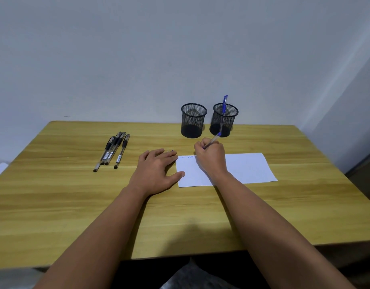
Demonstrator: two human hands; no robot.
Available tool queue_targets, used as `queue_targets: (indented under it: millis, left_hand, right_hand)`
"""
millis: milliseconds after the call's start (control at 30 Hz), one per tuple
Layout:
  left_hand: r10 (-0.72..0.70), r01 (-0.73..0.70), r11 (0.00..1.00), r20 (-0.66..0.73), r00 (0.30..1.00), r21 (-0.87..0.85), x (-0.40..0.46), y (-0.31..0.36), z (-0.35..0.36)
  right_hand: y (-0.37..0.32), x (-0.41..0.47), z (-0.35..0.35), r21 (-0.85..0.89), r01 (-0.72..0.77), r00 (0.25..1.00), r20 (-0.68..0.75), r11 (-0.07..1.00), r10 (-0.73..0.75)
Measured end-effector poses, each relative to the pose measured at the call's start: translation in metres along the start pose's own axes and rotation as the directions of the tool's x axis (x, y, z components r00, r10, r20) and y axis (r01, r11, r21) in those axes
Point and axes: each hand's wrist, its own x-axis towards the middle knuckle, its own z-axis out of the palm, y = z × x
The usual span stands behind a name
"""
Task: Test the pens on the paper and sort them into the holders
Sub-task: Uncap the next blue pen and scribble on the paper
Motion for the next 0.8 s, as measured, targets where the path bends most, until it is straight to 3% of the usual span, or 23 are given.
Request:
queue_targets:
  millis: [100,267,367,667,800]
  left_hand:
    - [-0.001,0.001,1.000,-0.003,1.000,0.001,0.001,0.000,0.000]
    - [0.002,-0.002,1.000,-0.010,1.000,-0.011,-0.001,-0.001,0.001]
    - [0.000,0.000,1.000,-0.015,1.000,-0.025,-0.001,0.000,0.002]
    - [-0.003,0.003,1.000,-0.007,1.000,-0.007,-0.002,0.001,-0.001]
    - [0.001,-0.001,1.000,0.002,1.000,0.005,-0.003,0.002,-0.003]
  right_hand:
    - [-0.004,-0.002,-0.001,0.015,-0.010,1.000,-0.011,1.000,0.010]
    - [-0.006,0.003,-0.007,0.193,-0.096,0.991,-0.073,0.976,0.112]
    - [-0.005,0.005,-0.005,0.263,-0.126,0.990,-0.035,0.957,0.140]
    - [-0.008,0.002,-0.010,0.255,-0.181,0.981,0.116,0.950,0.156]
    - [-0.024,-0.011,-0.023,0.367,-0.133,0.983,0.169,0.921,0.075]
